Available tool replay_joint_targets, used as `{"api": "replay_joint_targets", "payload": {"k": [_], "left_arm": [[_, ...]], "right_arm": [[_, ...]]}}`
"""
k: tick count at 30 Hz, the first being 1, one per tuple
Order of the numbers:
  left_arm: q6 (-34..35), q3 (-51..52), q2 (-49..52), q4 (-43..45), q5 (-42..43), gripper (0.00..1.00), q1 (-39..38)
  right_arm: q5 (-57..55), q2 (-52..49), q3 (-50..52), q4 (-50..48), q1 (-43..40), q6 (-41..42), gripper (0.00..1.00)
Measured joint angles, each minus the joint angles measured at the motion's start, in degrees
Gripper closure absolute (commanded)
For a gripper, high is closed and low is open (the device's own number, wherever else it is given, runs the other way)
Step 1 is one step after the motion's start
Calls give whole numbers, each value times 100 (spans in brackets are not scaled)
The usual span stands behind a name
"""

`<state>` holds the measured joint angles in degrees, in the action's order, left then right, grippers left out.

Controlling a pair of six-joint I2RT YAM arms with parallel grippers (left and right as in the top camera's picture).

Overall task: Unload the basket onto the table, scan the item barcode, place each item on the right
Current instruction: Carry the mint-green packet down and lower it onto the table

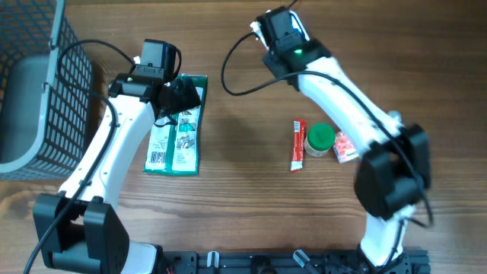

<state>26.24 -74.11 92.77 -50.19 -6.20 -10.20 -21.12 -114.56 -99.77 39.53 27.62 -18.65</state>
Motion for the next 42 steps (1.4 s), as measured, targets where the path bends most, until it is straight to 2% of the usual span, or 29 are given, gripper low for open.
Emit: {"api": "replay_joint_targets", "payload": {"k": [4,9,14,20,25,26,27,29,30,32,35,36,37,40,41,42], "left_arm": [[0,0,0,0,0,0,0],[0,0,0,4,0,0,0],[0,0,0,0,0,0,0],[0,0,0,2,2,0,0],[0,0,0,2,0,0,0],[0,0,0,2,0,0,-2],[0,0,0,0,0,0,0],[0,0,0,0,0,0,0],[0,0,0,0,0,0,0],[0,0,0,2,0,0,0],[0,0,0,0,0,0,0],[0,0,0,4,0,0,0],[0,0,0,0,0,0,0],[0,0,0,0,0,0,0],[0,0,0,2,0,0,0],[0,0,0,0,0,0,0]], "right_arm": [[1735,837,-72,1491,0,109,96],[3733,890,216,2922,7,170,96],[4264,872,1093,2968,7,339,96],[4358,868,1902,2509,7,885,95],[4251,866,1943,2057,7,1054,78],[4197,866,1943,2009,7,1073,67],[4140,866,1943,1967,7,1137,39],[4000,866,1943,1906,7,1279,16],[3963,866,1943,1875,4,1316,13],[3873,866,1943,1694,7,1432,14],[3825,866,1954,1130,7,2103,16],[3814,866,1952,1010,7,2581,5],[3803,866,1954,837,7,2815,0],[3775,866,1954,494,76,3803,3],[3773,866,1954,391,136,4000,24],[3775,866,1954,282,210,4192,64]]}}
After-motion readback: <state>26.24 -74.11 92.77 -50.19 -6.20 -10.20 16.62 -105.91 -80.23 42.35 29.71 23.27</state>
